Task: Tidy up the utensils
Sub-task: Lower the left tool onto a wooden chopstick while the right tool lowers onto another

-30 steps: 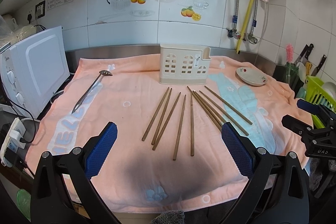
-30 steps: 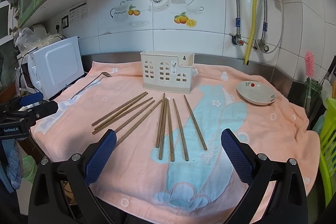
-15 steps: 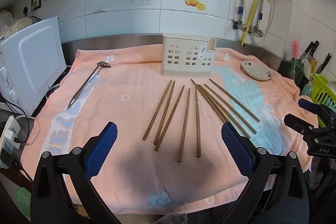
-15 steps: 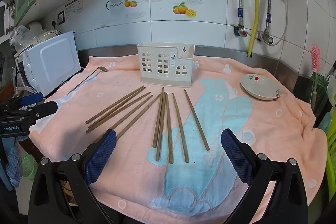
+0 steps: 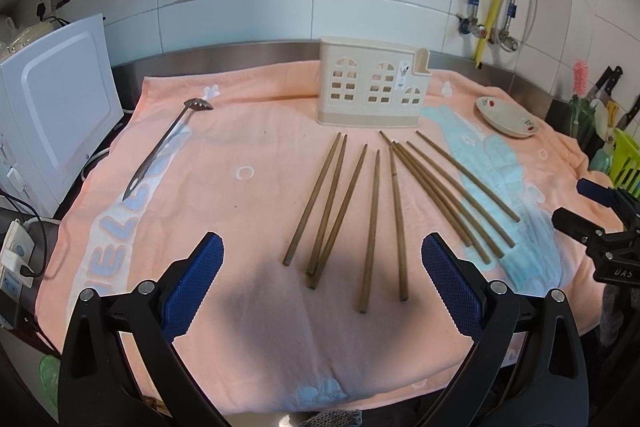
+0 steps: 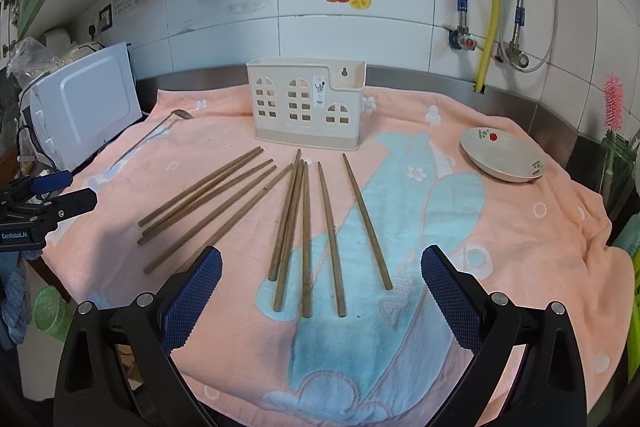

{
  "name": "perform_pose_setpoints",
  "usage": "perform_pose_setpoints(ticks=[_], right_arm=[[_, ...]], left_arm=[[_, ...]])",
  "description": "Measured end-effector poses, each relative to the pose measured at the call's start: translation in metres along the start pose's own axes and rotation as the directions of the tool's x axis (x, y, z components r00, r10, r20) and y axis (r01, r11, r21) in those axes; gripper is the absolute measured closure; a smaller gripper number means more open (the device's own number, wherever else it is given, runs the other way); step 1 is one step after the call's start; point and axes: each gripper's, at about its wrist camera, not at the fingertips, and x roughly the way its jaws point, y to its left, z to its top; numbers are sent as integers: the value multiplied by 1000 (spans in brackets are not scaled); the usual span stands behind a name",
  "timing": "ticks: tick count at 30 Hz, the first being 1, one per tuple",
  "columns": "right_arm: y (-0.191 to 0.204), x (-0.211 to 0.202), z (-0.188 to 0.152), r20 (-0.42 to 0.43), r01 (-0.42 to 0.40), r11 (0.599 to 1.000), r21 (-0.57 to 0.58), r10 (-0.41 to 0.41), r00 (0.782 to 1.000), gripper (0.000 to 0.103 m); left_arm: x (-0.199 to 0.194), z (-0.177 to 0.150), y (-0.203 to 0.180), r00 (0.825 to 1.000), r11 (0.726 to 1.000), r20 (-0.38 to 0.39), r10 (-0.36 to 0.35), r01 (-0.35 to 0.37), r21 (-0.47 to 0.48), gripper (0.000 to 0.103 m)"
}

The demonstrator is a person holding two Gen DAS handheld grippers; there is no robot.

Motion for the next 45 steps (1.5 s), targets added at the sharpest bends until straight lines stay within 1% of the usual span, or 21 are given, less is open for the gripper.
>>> perform_pose_setpoints(ticks=[14,22,24,25,26,28,30,31,33,37,39,41,42,45], right_arm=[[-20,32,-5,-55,-2,1000,10,2,998,7],[-39,50,-6,-89,12,999,35,-8,996,8],[-43,55,-6,-94,10,999,39,-6,996,9],[-45,58,-6,-100,9,999,42,-5,995,12],[-47,61,-5,-105,7,999,45,-2,994,18],[-52,68,-5,-119,-6,998,56,12,993,22],[-54,76,-4,-130,-3,998,56,10,991,25],[-53,79,-4,-136,-3,999,50,10,991,30],[-54,86,-3,-150,-5,999,41,11,989,33],[-58,95,0,-158,-13,998,54,22,987,44],[-58,99,1,-165,-18,998,59,28,986,49],[-57,103,1,-169,-29,998,52,38,985,55],[-57,104,1,-171,-32,998,50,40,984,56],[-56,111,0,-191,-39,998,43,47,981,64]], left_arm=[[32,-1,18,998,1000,-55,24,-25,-10,7],[50,-1,26,996,1000,-89,9,-11,-20,20],[55,-1,27,995,1000,-96,4,-6,-20,27],[58,-1,28,995,1000,-102,2,-4,-20,28],[61,-1,29,994,1000,-106,-1,-1,-21,31],[66,0,31,993,1000,-114,-13,10,-24,38],[71,1,33,992,1000,-122,-22,19,-25,44],[73,1,33,992,999,-127,-27,24,-23,46],[79,2,34,990,1000,-136,-28,26,-14,53],[85,3,35,988,999,-146,-43,43,-6,63],[88,4,35,987,999,-153,-48,47,-5,70],[91,5,35,986,999,-158,-52,53,-1,73],[92,5,35,986,999,-160,-54,55,1,76],[94,6,36,985,998,-160,-63,64,4,80]])
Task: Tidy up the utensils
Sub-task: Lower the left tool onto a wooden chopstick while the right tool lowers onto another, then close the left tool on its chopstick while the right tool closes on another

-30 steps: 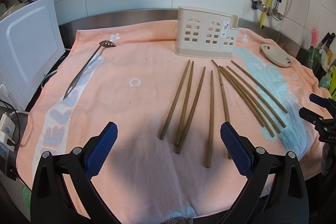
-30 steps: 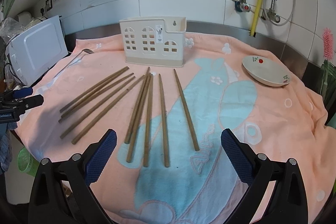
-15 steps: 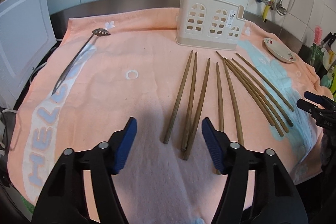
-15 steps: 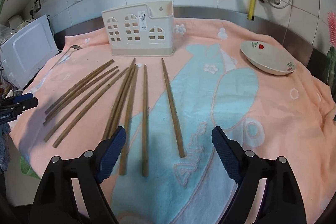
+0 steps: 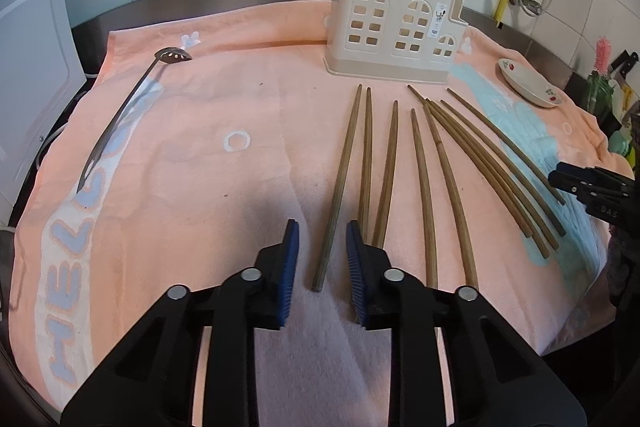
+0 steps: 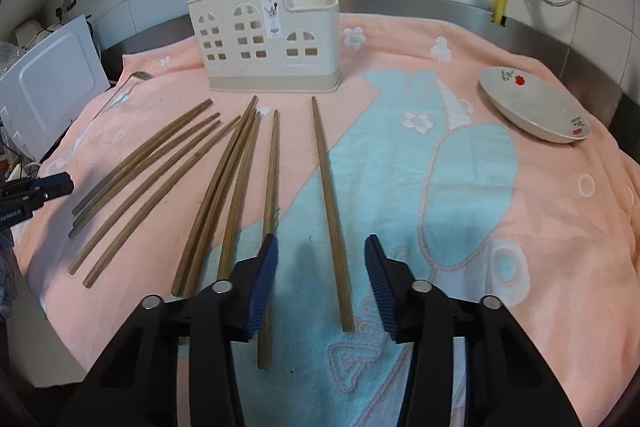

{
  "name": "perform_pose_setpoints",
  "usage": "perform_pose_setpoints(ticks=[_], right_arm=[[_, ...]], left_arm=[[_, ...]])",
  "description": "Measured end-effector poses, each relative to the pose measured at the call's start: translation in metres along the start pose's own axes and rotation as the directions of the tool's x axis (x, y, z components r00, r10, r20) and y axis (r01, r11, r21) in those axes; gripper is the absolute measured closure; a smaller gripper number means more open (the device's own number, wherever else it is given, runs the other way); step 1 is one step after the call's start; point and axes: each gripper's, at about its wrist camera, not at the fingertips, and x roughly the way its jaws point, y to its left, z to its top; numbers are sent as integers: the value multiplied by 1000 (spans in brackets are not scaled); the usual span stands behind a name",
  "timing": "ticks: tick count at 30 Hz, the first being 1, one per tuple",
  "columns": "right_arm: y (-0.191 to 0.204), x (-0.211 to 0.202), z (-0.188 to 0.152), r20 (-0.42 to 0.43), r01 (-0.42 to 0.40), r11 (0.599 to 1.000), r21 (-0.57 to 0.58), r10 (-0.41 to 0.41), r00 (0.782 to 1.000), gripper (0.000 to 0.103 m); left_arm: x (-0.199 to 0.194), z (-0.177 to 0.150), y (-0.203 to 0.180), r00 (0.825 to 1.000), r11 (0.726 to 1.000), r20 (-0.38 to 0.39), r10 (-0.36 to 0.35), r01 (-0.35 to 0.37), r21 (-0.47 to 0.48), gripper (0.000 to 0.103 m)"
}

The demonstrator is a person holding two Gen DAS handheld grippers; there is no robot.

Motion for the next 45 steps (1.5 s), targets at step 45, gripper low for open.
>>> perform_pose_setpoints(ticks=[45], right_arm=[[1,17,-6,-21,34,999,-7,-34,999,96]], left_arm=[[44,13,-9,989,995,-143,-27,40,88,97]])
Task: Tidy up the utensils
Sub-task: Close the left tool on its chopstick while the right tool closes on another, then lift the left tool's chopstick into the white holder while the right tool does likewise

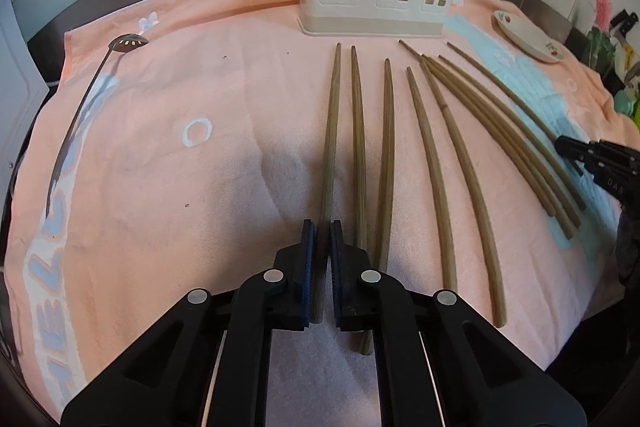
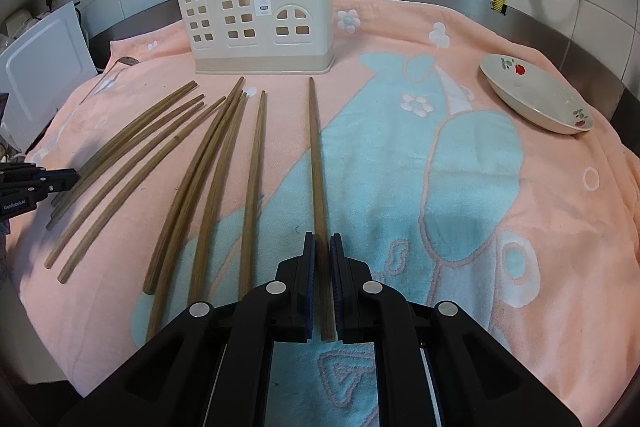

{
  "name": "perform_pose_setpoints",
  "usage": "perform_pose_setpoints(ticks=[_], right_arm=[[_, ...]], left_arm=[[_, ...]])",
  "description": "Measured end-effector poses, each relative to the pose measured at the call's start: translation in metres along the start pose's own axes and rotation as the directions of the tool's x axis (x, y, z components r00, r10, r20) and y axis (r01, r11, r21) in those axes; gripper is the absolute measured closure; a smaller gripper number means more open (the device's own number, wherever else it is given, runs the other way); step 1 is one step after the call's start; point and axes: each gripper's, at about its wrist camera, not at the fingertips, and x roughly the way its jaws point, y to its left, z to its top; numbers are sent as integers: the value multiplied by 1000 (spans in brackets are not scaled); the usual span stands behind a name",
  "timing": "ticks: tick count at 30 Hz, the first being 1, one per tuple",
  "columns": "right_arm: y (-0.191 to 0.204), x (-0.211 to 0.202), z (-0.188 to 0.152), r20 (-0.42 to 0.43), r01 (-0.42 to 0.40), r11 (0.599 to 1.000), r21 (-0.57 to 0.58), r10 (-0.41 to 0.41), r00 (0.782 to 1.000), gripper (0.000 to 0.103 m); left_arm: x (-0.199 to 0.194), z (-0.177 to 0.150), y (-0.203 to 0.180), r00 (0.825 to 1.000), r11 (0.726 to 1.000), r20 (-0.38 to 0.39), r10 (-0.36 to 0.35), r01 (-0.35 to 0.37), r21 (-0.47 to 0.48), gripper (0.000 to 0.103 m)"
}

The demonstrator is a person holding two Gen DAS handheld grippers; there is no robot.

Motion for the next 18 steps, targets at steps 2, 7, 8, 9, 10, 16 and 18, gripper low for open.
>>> perform_pose_setpoints(ticks=[2,7,8,9,10,16,18], right_arm=[[1,-3,0,7,2,1000,1,-2,1000,96],[3,-19,4,45,-3,1000,6,3,999,96],[4,-23,6,55,-4,1000,4,3,998,96],[5,-28,9,67,-6,1000,1,6,998,96],[6,-33,12,82,-9,1000,2,9,997,96],[12,-58,28,144,-18,1000,-11,19,989,96],[14,-63,33,158,-20,1000,-15,22,987,96]], left_arm=[[-4,-1,-1,1000,1000,12,-10,10,-5,97],[-23,1,-2,999,1000,50,-7,8,-9,97],[-28,3,-2,998,1000,59,-9,9,-7,97],[-32,5,-2,998,1000,68,-10,10,-7,97],[-38,7,-2,997,1000,81,-10,10,-8,97],[-63,21,-6,989,1000,146,-22,22,2,98],[-69,24,-8,986,1000,162,-26,25,8,98]])
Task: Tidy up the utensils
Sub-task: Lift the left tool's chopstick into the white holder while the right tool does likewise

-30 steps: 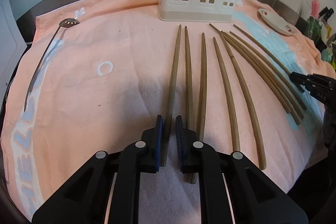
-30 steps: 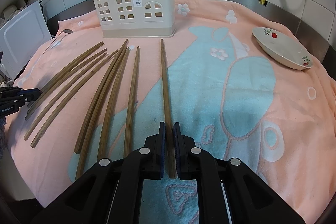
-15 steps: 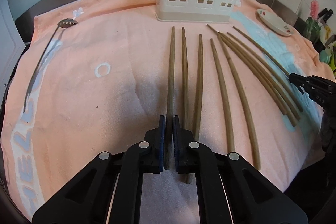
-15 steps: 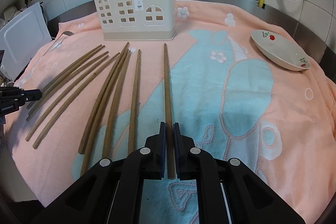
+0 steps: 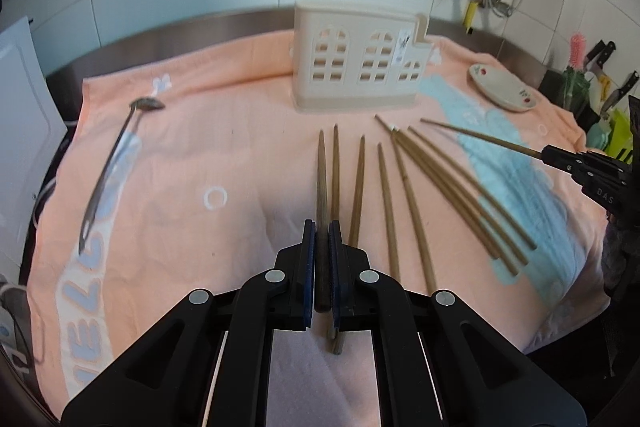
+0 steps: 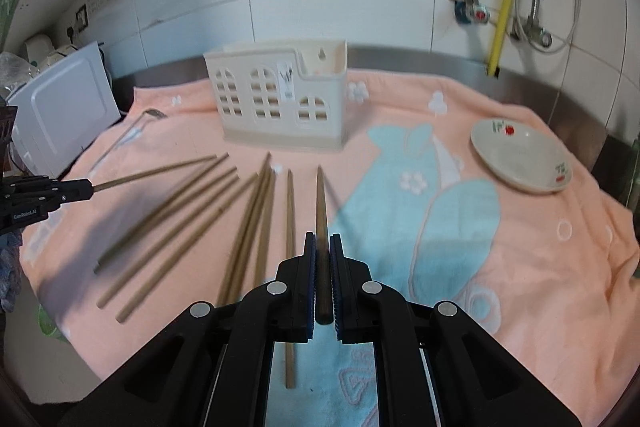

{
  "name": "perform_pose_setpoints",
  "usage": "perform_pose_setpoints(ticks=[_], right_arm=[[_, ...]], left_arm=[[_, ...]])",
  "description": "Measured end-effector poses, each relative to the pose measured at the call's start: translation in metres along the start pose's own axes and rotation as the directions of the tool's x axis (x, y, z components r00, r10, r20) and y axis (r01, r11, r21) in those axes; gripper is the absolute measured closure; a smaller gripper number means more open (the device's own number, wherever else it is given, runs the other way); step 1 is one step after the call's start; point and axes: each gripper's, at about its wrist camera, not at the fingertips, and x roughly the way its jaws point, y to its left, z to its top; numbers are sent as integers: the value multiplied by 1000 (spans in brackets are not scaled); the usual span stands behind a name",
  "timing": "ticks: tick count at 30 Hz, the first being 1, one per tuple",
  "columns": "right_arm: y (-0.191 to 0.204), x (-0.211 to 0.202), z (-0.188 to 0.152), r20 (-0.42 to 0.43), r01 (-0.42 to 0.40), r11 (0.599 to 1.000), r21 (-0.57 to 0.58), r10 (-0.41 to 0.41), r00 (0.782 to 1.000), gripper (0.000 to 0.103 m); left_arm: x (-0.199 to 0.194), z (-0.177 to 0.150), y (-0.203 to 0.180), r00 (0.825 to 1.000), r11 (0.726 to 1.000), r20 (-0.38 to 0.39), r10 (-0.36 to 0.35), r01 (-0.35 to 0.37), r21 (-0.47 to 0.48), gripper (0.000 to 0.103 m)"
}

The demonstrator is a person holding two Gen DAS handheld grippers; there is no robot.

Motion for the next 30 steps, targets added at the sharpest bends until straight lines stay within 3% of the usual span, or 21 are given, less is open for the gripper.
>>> perform_pose_setpoints(ticks=[20,30], right_arm=[[12,-21,88,78,-69,997,-39,72,994,96],[1,-34,162,140,-57,997,-43,63,988,96]], left_arm=[[-16,64,-14,995,999,96,-40,37,35,97],[-28,112,-17,988,997,147,-49,41,59,98]])
